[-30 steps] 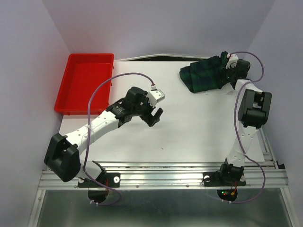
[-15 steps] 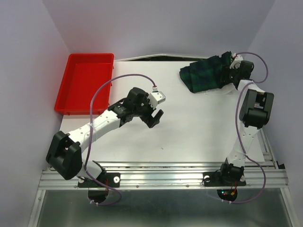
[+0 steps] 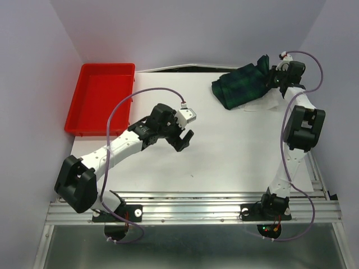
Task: Fold and stack the skirts
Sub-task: Neatly place the folded skirt to the corner
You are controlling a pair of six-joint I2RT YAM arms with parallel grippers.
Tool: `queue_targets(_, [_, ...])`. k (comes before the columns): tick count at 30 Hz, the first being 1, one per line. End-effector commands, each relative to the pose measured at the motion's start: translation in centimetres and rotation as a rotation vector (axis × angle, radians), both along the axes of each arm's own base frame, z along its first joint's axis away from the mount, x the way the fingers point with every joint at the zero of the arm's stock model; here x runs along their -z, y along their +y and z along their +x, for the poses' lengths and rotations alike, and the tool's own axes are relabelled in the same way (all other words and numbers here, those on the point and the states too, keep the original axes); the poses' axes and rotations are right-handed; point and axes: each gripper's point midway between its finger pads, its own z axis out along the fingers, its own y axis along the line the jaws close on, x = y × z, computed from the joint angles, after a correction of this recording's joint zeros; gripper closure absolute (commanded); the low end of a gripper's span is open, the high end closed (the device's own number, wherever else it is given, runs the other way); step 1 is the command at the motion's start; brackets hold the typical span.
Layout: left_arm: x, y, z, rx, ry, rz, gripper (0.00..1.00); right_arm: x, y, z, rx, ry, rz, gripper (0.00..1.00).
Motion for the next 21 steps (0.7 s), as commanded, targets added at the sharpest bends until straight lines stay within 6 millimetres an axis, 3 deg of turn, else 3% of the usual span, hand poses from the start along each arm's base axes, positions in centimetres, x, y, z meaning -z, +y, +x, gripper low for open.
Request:
queue_targets(1, [-1.5, -0.4, 0.2, 0.019, -0.043, -0.043, 0.02, -5.3, 0.6, 1.1, -0.023, -0.102, -0.001, 0.99])
queue_targets(2, [-1.5, -0.5, 0.3, 0.019, -0.045, -0.044, 0.01, -6.1, 0.5, 1.4, -0.025, -0.111, -0.011, 0.99])
queue_targets(6, [-1.9, -0.5, 0.5, 0.019, -0.055, -0.049, 0.02, -4.5, 0.1, 1.3, 0.016, -0.067, -0.037, 0.99])
queue_targets(8, [-1.9, -0.6, 0.5, 0.019, -0.055, -0.049, 0.02, -5.9, -0.8, 1.2, 0.07, -0.119, -0.069, 0.99])
queue_targets(9, [-1.9, -0.6, 0.5, 0.019, -0.058, -0.051, 0.02, -4.8, -0.6, 0.6, 0.069, -0.115, -0.066, 0.99])
queue_targets(11, [-1.8, -0.5, 0.4, 0.019, -0.056, -0.05, 0.02, -7.9, 0.2, 0.0, 0.055, -0.2, -0.033, 0.99])
queue_targets(12, [-1.8, -0.4, 0.4, 0.017, -0.055, -0.049, 0.02, -8.1, 0.2, -0.3, 0.065, -0.217, -0.029, 0.99])
queue_targets(18, [-1.9, -0.2, 0.2, 0.013, -0.059, -0.048, 0.02, -1.0, -4.2, -0.2, 0.293, -0.099, -0.058, 0.99])
queue_targets(21, [-1.7, -0.1, 0.0, 0.013, -0.051, -0.046, 0.02, 1.9, -4.5, -0.1, 0.309, -0.048, -0.053, 0.99])
